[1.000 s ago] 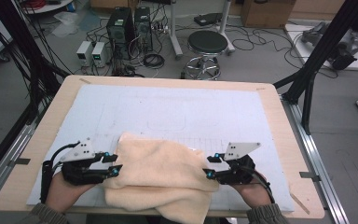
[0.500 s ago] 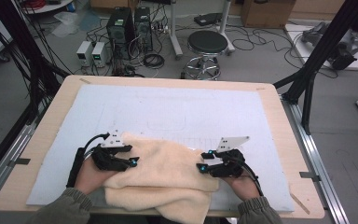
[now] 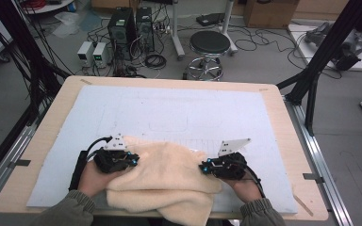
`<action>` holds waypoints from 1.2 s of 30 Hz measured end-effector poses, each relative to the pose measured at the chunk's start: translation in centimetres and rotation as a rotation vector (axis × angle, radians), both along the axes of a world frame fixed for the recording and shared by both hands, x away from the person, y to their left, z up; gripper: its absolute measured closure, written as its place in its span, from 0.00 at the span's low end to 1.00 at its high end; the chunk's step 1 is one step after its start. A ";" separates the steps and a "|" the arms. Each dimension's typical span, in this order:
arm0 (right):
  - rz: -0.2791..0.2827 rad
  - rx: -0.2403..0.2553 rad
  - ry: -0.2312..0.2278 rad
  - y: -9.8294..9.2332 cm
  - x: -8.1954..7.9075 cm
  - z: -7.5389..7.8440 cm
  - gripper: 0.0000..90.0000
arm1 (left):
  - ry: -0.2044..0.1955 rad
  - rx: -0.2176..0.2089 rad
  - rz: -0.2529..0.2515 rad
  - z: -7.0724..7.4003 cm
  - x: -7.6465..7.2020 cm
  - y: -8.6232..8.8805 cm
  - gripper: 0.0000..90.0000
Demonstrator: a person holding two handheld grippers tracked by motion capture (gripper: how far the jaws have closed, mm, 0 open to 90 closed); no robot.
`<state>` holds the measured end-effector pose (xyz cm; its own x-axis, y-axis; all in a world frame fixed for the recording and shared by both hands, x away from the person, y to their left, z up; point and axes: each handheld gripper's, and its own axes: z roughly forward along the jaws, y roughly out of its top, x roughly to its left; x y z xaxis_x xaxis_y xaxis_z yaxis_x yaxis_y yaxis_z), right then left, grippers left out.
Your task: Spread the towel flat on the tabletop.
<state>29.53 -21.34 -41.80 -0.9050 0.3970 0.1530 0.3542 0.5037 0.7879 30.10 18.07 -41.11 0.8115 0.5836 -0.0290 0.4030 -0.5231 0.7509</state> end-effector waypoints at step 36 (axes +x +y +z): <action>0.037 -0.044 -0.100 0.7 -4.0 2.9 0.69 | -0.055 -0.101 0.004 2.4 -4.9 3.2 0.74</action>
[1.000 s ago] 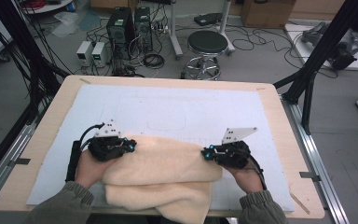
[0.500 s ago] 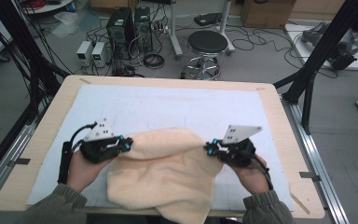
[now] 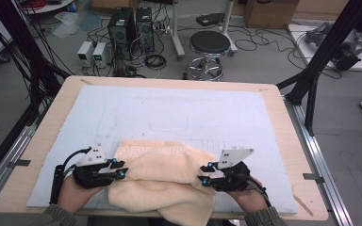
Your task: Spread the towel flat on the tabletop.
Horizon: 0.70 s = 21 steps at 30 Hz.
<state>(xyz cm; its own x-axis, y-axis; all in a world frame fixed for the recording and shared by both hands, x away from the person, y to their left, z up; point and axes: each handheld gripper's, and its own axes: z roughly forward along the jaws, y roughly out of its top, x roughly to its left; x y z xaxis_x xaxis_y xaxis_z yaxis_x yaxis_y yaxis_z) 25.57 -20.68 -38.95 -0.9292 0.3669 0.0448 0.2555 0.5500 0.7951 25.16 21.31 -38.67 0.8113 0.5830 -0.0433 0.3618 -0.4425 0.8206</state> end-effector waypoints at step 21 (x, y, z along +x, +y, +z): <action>-0.126 -0.139 0.092 -0.5 4.9 -4.6 0.93 | 0.127 0.057 0.021 -3.6 5.8 -1.2 0.82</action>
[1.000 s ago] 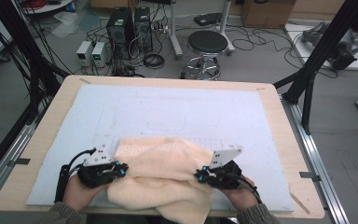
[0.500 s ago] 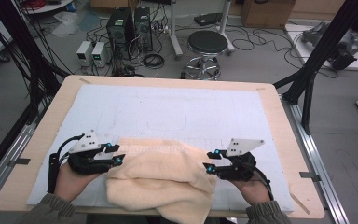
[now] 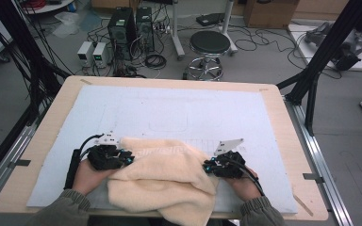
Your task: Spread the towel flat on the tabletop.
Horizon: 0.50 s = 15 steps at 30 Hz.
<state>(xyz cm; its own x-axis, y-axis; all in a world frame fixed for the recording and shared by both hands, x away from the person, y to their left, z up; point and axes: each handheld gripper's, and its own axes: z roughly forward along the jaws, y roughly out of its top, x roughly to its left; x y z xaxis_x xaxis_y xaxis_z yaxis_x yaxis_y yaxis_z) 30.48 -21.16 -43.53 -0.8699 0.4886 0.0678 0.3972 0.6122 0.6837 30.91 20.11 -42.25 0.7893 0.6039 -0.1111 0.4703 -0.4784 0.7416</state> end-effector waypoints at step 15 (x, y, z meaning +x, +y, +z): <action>-0.201 -0.011 -0.120 -3.6 1.6 3.0 0.71 | -0.067 -0.057 0.055 1.5 0.4 0.5 0.69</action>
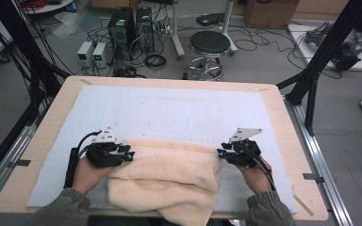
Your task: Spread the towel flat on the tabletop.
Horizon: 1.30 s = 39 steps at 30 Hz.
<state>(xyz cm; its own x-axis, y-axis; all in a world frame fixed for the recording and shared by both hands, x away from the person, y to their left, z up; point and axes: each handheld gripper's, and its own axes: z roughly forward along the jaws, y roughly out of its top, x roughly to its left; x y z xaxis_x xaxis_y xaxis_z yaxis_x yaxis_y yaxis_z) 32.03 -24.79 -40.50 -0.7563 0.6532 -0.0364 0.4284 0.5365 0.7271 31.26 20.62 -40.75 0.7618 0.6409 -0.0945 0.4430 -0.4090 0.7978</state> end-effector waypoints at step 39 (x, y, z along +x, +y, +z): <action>0.116 0.035 -0.134 2.6 1.1 5.8 0.93 | -0.126 -0.020 0.095 4.5 1.4 1.2 0.92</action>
